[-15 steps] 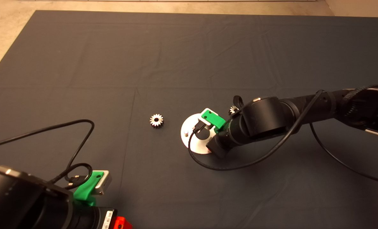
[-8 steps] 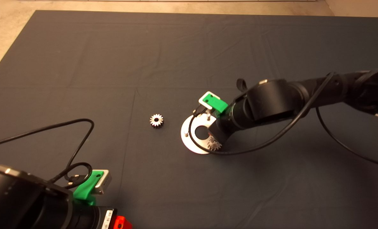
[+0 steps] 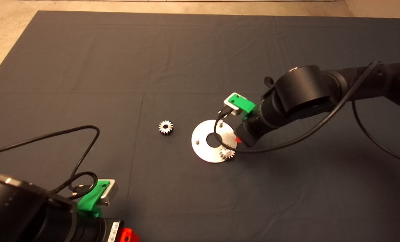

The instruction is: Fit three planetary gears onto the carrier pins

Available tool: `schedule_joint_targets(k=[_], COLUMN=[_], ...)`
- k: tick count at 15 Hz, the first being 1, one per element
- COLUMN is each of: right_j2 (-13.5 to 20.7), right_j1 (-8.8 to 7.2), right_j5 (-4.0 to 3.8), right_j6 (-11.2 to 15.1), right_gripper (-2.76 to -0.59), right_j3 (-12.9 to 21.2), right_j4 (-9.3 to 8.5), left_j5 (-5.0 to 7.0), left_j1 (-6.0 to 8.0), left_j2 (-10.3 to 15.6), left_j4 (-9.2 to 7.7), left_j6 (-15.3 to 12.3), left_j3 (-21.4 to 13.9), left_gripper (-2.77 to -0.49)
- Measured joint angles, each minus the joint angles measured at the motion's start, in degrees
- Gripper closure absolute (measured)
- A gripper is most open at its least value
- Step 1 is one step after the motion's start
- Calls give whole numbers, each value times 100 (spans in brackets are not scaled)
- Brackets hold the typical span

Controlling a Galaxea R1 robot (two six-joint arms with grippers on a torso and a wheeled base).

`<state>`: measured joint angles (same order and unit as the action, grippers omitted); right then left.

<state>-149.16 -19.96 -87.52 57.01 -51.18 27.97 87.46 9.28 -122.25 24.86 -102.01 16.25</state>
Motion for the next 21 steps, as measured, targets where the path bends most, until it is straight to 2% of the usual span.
schedule_joint_targets(k=[4,7,9,10,14,15,18,21], right_j2=[434,581,624,624,611,591,444,256], right_j1=[-5,-29,-35,-35,-35,-35,-35,-35], right_j5=[-18,-13,-20,-13,-13,-16,-16,-13], right_j6=[-316,-404,-419,-435,-462,-468,-528,-556], right_gripper=[-149,-169,-174,-187,-204,-215,-230,-231], right_j3=[-114,-227,-317,-375,-661,-769,-1065,-1206], right_j4=[-100,-108,-108,-108,-108,-108,-106,-108], left_j5=[0,-2,-1,0,0,0,0,0], left_j1=[-2,0,-2,0,-2,0,0,-2], left_j2=[0,-2,-2,-2,-2,-2,-13,-16], left_j4=[0,0,0,0,0,0,0,0], left_j6=[0,0,0,0,0,0,0,0], left_j3=[0,0,1,0,0,0,0,0], left_gripper=[-277,-277,-277,-277,-277,-277,-277,-277])
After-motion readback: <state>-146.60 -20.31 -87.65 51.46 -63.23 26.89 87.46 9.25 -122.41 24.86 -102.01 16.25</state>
